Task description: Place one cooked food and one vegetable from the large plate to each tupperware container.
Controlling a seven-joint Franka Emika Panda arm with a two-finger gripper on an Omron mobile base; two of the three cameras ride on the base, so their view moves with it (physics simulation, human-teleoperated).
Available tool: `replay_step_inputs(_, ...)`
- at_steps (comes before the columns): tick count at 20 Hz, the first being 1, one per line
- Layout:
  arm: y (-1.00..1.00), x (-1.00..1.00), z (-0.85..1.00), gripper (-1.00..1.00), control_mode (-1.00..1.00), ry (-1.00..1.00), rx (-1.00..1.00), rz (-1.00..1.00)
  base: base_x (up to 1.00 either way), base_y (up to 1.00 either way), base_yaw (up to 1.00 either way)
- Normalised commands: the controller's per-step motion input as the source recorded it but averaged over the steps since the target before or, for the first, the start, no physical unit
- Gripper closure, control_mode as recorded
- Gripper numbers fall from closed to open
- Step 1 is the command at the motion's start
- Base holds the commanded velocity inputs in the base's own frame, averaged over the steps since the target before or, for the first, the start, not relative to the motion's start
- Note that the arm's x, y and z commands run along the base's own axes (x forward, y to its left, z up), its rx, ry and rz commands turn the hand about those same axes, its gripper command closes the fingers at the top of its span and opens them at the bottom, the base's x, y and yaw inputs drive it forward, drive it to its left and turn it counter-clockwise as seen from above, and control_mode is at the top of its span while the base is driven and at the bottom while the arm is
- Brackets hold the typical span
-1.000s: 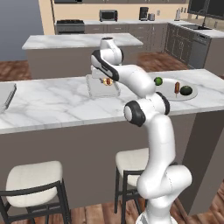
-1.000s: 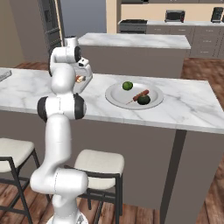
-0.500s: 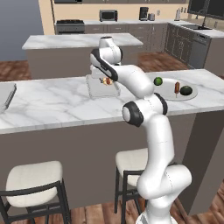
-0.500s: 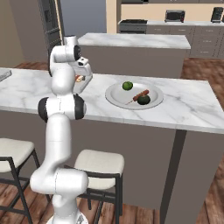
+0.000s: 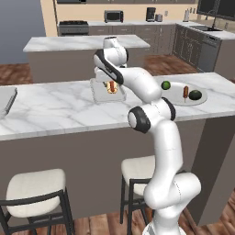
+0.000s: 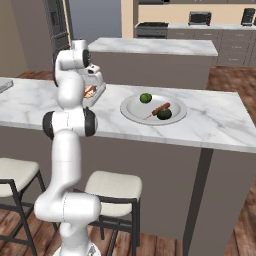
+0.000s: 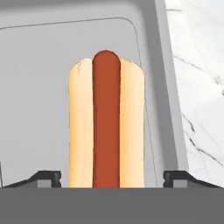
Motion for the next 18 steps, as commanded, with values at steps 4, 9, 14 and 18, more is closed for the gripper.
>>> replay_step_inputs(4, 0.00, -0.29, 0.03, -1.00, -1.00, -0.01, 0.00, 0.00, 0.00, 0.00, 0.00)
replay_step_inputs(9, -0.01, -0.38, 0.16, -1.00, -1.00, 0.00, 0.00, 0.00, 0.00, 0.00, 0.00)
replay_step_inputs(14, -0.37, -0.95, 0.22, -1.00, -1.00, -0.06, 0.00, 0.00, 0.00, 0.00, 0.00)
replay_step_inputs(18, -0.83, -0.84, 0.16, -1.00, -1.00, -0.03, 0.00, 0.00, 0.00, 0.00, 0.00)
